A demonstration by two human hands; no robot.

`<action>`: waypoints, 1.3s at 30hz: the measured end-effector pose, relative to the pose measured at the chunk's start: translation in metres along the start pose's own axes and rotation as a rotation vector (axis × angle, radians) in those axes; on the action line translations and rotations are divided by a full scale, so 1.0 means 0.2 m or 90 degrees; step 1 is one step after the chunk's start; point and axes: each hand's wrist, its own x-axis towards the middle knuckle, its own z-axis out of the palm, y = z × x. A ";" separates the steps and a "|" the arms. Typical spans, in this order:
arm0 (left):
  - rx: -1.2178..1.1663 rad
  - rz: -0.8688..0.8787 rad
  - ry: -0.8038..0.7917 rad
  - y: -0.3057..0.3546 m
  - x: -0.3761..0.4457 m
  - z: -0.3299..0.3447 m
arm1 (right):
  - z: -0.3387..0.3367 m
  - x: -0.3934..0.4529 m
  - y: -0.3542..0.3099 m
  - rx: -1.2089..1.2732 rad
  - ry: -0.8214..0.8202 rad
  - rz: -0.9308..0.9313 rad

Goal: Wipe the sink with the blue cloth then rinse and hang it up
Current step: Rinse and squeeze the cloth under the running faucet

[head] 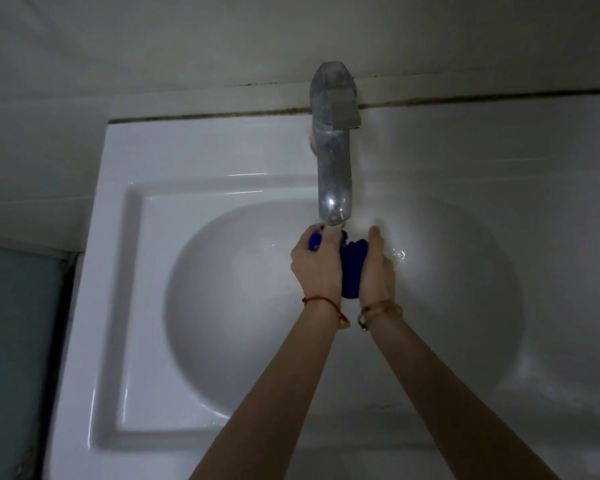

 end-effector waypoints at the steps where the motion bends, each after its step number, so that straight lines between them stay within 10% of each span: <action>1: 0.030 0.038 -0.016 -0.01 -0.02 0.00 | -0.01 0.02 -0.03 0.021 -0.044 0.088; 11: 0.030 0.216 0.092 -0.02 -0.01 -0.05 | 0.14 0.01 -0.07 -0.174 -0.005 -0.014; 17: -0.044 0.089 0.156 0.02 0.04 -0.03 | 0.15 -0.04 -0.02 -0.122 0.045 -0.124; 22: -0.152 -0.221 0.143 0.03 0.06 -0.05 | 0.06 -0.06 0.02 -0.224 0.033 -0.341; 28: -0.157 -0.202 0.057 0.03 0.06 -0.06 | -0.12 -0.12 -0.08 -0.419 0.018 -0.393; 39: -0.114 -0.197 0.031 -0.01 -0.01 -0.08 | -0.13 -0.28 -0.64 -0.400 0.060 -0.865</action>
